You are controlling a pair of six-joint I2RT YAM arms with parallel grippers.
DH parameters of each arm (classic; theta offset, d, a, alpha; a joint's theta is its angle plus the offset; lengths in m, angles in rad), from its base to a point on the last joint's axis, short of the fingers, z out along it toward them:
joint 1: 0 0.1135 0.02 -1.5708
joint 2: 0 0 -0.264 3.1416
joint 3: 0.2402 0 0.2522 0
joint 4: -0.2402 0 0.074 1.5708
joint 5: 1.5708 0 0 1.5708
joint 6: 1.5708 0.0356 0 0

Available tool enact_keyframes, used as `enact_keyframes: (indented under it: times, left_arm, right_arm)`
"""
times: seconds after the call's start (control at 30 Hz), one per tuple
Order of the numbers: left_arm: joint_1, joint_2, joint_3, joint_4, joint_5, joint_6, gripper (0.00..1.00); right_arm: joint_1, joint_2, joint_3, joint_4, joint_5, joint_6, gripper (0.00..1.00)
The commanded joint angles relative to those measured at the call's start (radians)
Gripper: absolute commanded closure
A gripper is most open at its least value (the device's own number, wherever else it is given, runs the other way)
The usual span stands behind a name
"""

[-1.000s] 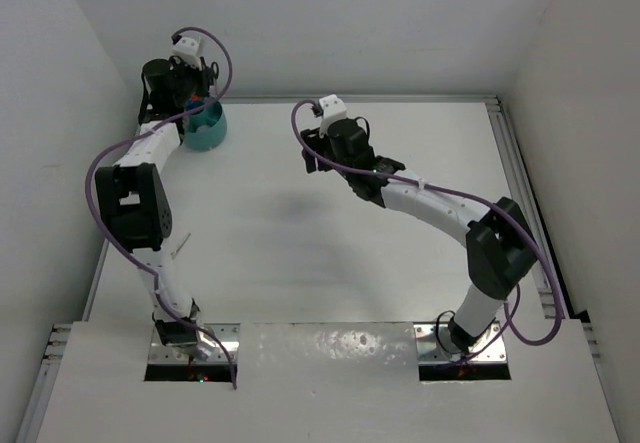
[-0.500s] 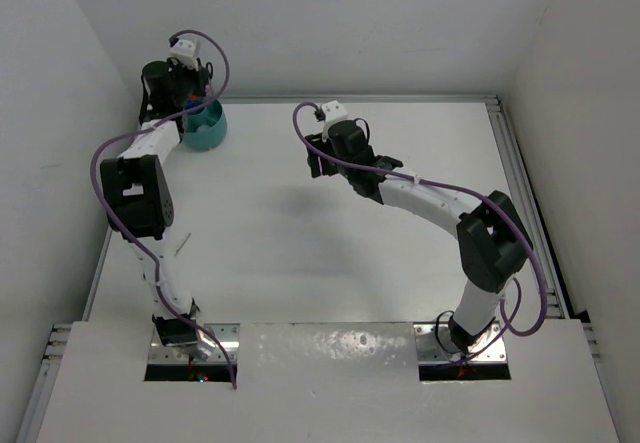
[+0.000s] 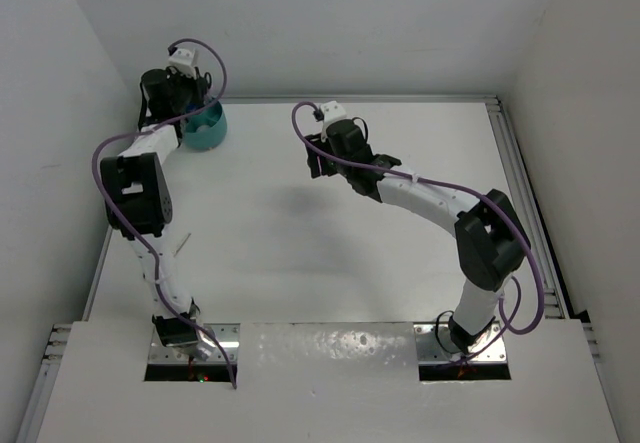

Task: Sort the stationery into containers
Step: Place the scissors in the storage box.

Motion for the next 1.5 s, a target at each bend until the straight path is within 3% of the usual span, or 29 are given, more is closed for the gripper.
enact_keyframes:
  times: [0.0,0.4,0.83,0.93,0.97,1.03,1.13,1.43,1.47]
  left_arm:
    - [-0.014,0.030,0.040,0.060,0.008,0.007,1.00]
    - [-0.069,0.077,-0.026,0.052,-0.079,0.084,1.00]
    - [-0.073,0.097,-0.061,0.068,-0.179,0.061,1.00]
    - [-0.074,0.091,-0.057,0.049,-0.177,0.061,0.86]
    - [-0.073,0.088,-0.043,0.040,-0.173,0.063,0.72]
    - [-0.073,0.080,-0.023,0.011,-0.156,0.063,0.56]
    - [-0.073,0.059,-0.001,-0.015,-0.133,0.057,0.44]
    - [-0.073,-0.022,0.057,-0.080,-0.073,0.034,0.35]
    - [-0.073,-0.085,0.063,-0.090,-0.076,0.020,0.34]
  right_arm:
    - [-0.005,-0.012,0.020,0.005,0.020,-0.013,0.39]
    - [-0.011,0.005,0.017,0.000,0.017,-0.008,0.39]
    - [-0.011,0.002,0.010,-0.003,0.006,-0.016,0.39]
    - [-0.011,-0.004,0.005,-0.003,0.006,-0.019,0.39]
    - [-0.011,-0.004,0.005,-0.004,0.006,-0.016,0.39]
    - [-0.011,-0.004,0.005,-0.004,0.003,-0.016,0.39]
    - [-0.009,-0.003,0.007,-0.004,-0.002,-0.011,0.39]
    - [0.001,-0.021,0.022,-0.038,-0.023,-0.019,0.39]
    - [0.003,-0.023,0.025,-0.041,-0.026,-0.019,0.39]
